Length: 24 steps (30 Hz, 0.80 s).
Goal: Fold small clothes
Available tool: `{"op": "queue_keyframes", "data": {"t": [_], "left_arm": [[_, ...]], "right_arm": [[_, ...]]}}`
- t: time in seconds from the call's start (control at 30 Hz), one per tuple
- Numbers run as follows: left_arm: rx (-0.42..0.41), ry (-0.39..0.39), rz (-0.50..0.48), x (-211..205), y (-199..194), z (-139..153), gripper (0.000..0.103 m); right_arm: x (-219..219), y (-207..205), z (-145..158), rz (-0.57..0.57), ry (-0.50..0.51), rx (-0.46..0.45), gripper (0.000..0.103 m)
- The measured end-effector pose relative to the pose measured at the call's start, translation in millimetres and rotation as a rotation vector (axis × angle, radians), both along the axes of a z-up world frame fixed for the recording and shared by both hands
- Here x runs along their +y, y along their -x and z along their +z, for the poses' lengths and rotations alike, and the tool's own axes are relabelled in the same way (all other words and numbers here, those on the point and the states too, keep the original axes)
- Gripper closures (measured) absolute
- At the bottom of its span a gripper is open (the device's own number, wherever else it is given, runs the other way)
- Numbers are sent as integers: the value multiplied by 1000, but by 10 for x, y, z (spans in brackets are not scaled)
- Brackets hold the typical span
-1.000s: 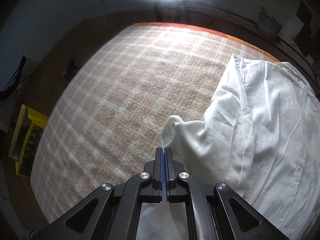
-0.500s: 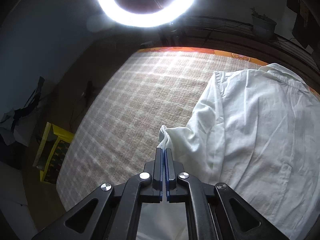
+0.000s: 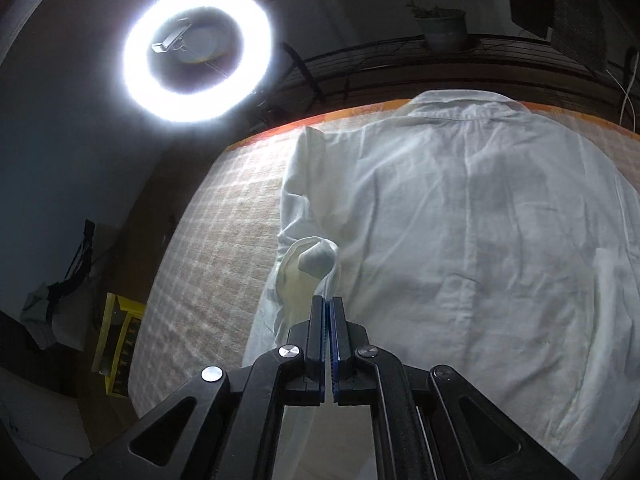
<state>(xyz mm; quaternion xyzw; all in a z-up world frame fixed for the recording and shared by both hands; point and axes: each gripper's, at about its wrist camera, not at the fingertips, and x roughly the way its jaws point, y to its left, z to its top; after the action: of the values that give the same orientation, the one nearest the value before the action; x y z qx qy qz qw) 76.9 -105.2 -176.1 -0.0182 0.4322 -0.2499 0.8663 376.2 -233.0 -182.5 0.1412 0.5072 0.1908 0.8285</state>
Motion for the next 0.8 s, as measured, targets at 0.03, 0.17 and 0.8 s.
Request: {"op": "queue_keyframes", "data": {"t": [0.03,0.17,0.8], "left_arm": [[2,-14,-11,-57,3,-15,100],[9,-62,-36,-221,7,-78,100],[79,20,-24,369,466,77,69]], "right_arm": [[-71,12,-47,-10,-2,7,103],[-312,30,-234,-57,10,48,103],[-810,445,22,-56,106,-33,74]]}}
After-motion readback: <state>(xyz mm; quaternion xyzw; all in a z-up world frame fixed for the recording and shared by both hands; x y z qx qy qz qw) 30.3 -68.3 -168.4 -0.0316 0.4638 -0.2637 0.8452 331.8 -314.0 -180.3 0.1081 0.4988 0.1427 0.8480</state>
